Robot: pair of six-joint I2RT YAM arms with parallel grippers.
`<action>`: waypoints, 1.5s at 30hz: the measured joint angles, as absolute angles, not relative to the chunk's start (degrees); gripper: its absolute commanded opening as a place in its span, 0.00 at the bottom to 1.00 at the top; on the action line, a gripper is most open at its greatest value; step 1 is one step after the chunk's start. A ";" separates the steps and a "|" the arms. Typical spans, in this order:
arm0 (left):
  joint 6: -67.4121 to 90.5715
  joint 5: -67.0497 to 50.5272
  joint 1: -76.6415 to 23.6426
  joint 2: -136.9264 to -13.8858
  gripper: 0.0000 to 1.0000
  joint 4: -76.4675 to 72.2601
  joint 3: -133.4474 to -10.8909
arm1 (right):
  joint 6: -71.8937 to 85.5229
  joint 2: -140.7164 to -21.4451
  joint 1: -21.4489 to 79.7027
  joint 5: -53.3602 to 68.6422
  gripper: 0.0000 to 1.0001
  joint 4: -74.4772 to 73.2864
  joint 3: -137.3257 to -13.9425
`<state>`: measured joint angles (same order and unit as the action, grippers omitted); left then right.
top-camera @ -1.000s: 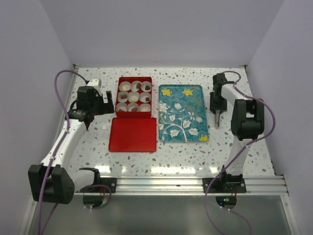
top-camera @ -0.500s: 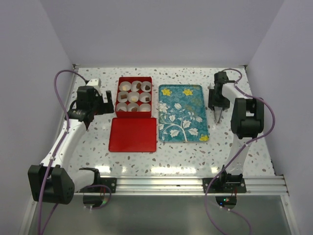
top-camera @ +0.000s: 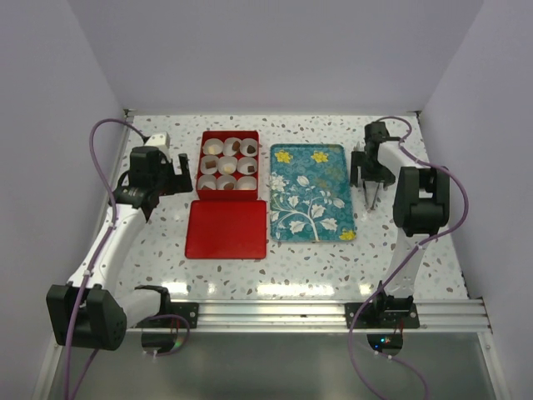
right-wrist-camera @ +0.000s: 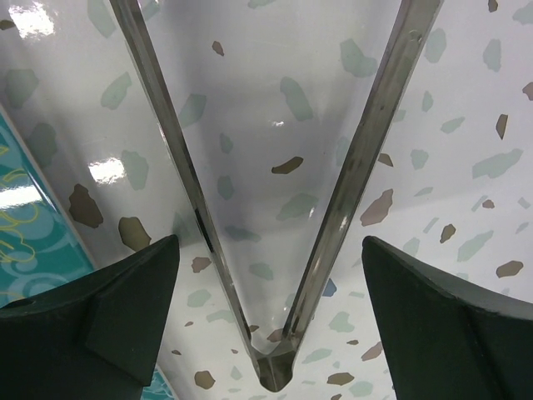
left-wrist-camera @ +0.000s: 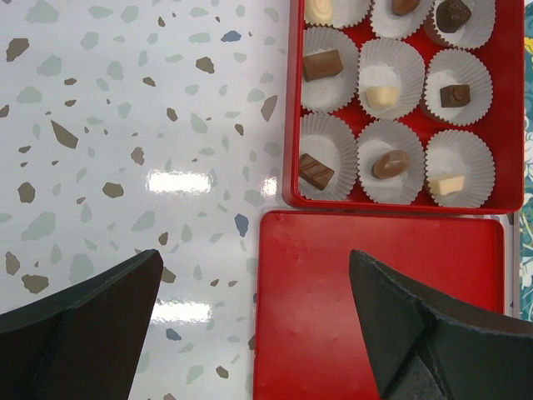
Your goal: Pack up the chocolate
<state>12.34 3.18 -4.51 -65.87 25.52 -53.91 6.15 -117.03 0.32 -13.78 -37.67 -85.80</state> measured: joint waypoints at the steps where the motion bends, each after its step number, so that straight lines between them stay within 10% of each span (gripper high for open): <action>1: 12.32 3.38 -4.51 -65.76 1.00 25.65 -53.91 | 6.15 -116.97 0.32 -13.78 0.94 -37.69 -85.80; 25: 9.43 13.13 -8.08 -65.10 1.00 35.57 -50.28 | 6.52 -102.91 0.32 -8.05 0.95 -40.32 -94.48; 45: 18.70 12.47 -13.10 -74.39 0.72 33.61 -47.31 | 7.31 -98.91 0.32 -4.25 0.95 -41.04 -94.91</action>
